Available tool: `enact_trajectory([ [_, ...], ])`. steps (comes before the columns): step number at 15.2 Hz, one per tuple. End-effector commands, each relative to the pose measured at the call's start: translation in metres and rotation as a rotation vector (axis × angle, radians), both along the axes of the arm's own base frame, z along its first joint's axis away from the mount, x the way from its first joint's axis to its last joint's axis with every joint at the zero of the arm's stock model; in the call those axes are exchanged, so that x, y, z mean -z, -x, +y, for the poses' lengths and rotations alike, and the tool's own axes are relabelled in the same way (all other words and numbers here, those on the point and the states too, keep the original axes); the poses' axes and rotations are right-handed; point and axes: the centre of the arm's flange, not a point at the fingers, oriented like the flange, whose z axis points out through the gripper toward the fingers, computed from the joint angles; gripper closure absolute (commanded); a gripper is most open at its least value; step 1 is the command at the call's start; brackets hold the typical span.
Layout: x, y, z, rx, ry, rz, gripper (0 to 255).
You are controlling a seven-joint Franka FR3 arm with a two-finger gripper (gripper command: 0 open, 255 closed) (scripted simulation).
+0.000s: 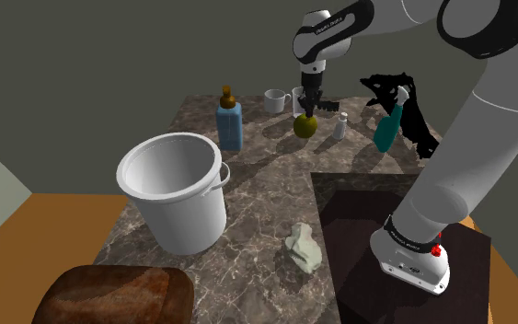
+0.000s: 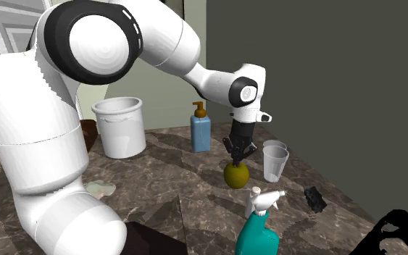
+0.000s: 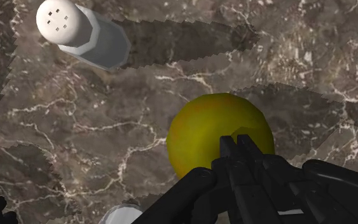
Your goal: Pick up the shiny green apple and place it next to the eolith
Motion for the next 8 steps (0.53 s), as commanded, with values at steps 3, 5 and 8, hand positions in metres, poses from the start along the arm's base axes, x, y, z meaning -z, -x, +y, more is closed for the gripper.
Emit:
enact_trajectory([
  [3,0.000,0.000,0.000,0.000,0.000,0.000,255],
  [5,-0.005,0.000,0.000,0.000,0.000,0.000,255],
  [8,-0.021,0.000,0.000,0.000,0.000,0.000,255],
])
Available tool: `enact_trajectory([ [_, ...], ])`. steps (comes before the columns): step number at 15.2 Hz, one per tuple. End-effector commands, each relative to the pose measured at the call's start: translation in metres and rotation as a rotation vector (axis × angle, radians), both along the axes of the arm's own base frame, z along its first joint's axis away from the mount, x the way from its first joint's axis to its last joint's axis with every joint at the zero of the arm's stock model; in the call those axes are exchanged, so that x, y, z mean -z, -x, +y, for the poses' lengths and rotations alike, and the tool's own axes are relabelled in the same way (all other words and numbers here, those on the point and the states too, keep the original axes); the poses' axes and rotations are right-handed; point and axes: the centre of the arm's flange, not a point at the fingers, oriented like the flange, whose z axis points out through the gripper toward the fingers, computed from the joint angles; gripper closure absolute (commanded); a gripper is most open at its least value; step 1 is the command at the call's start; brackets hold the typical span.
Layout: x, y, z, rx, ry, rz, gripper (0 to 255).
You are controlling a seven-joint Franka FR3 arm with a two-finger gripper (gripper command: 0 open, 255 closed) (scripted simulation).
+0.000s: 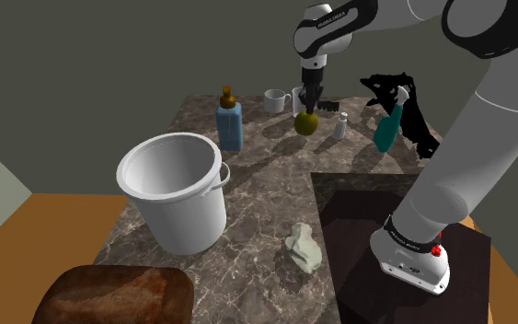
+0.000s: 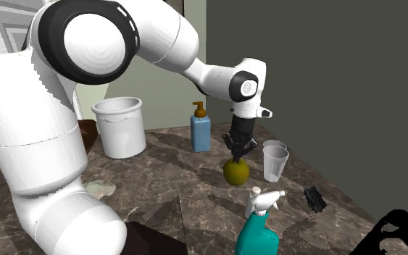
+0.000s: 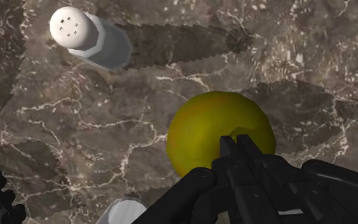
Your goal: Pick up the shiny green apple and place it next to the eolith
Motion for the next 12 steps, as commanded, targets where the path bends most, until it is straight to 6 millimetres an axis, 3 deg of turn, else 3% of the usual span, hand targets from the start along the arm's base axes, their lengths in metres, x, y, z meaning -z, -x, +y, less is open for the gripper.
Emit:
enact_trajectory([
  [1,-0.010,0.000,-0.001,0.000,0.000,0.000,255],
  [12,-0.068,0.000,-0.001,0.000,0.000,0.000,255],
])
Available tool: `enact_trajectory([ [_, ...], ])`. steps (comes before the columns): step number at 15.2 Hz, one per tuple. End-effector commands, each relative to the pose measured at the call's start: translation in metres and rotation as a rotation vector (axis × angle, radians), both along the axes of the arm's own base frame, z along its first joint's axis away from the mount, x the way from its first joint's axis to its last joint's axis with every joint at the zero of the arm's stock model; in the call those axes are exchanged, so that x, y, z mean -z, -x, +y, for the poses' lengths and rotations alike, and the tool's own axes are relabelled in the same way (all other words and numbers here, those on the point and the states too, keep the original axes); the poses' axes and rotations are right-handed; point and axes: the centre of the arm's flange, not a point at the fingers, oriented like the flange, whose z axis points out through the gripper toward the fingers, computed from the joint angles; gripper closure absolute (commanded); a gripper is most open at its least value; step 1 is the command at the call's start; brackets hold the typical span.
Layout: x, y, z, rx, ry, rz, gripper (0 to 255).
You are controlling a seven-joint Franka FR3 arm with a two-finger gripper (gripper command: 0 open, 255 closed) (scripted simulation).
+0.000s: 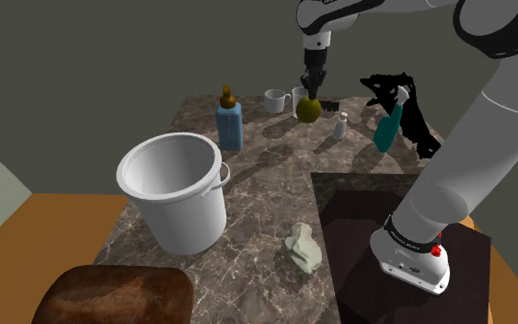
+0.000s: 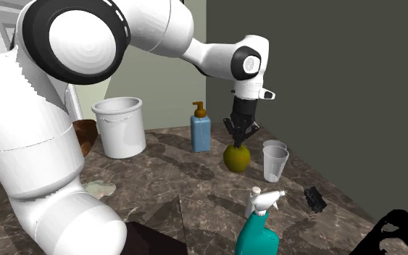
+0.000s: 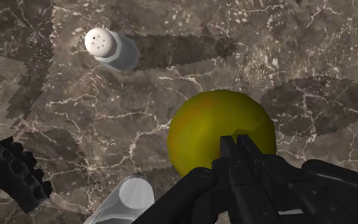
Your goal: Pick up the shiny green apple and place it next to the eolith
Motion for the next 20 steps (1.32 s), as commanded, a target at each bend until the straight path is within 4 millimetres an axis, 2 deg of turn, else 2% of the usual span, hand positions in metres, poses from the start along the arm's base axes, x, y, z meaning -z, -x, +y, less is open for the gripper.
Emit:
enact_trajectory([
  [1,-0.011,0.000,0.000,0.000,0.000,0.000,255],
  [18,-0.100,0.000,0.000,0.000,0.000,0.000,255],
  [20,-0.100,0.009,0.024,0.000,0.000,0.000,255],
])
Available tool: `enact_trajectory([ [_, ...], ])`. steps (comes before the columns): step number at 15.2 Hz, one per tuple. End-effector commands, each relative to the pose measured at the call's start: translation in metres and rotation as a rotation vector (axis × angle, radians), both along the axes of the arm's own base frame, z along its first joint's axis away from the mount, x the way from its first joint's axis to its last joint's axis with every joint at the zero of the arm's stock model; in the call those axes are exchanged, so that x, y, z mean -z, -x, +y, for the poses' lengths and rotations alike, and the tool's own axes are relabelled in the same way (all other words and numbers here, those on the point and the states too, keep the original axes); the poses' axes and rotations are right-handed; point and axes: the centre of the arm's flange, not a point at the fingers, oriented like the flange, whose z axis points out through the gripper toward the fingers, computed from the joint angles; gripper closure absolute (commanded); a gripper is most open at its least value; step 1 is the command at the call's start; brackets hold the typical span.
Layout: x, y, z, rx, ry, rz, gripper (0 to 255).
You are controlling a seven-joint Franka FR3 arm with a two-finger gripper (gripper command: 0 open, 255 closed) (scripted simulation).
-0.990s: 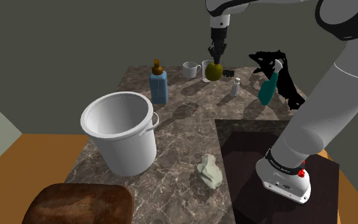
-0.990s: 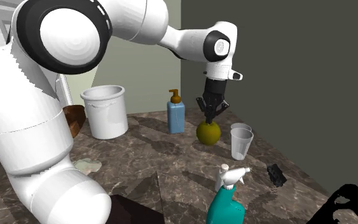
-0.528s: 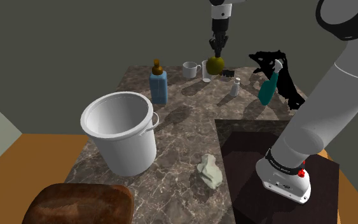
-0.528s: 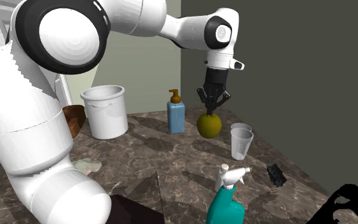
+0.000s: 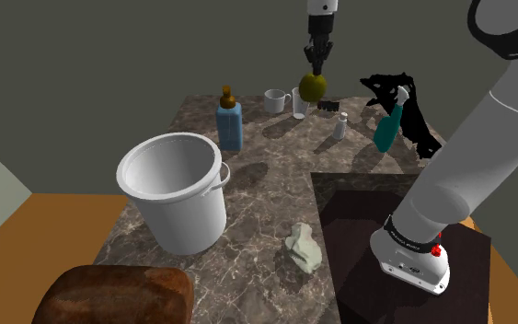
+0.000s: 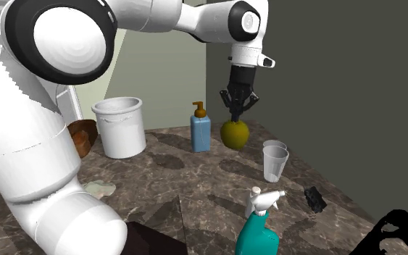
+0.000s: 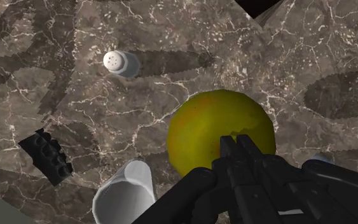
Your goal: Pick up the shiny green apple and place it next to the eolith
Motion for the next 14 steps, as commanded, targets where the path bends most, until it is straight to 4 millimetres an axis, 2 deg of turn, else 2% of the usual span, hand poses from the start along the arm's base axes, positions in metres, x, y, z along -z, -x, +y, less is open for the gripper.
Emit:
enact_trajectory([
  [1,-0.001,0.007,0.023,0.000,0.000,0.000,255],
  [14,-0.002,0.067,0.183,0.000,0.000,0.000,255],
])
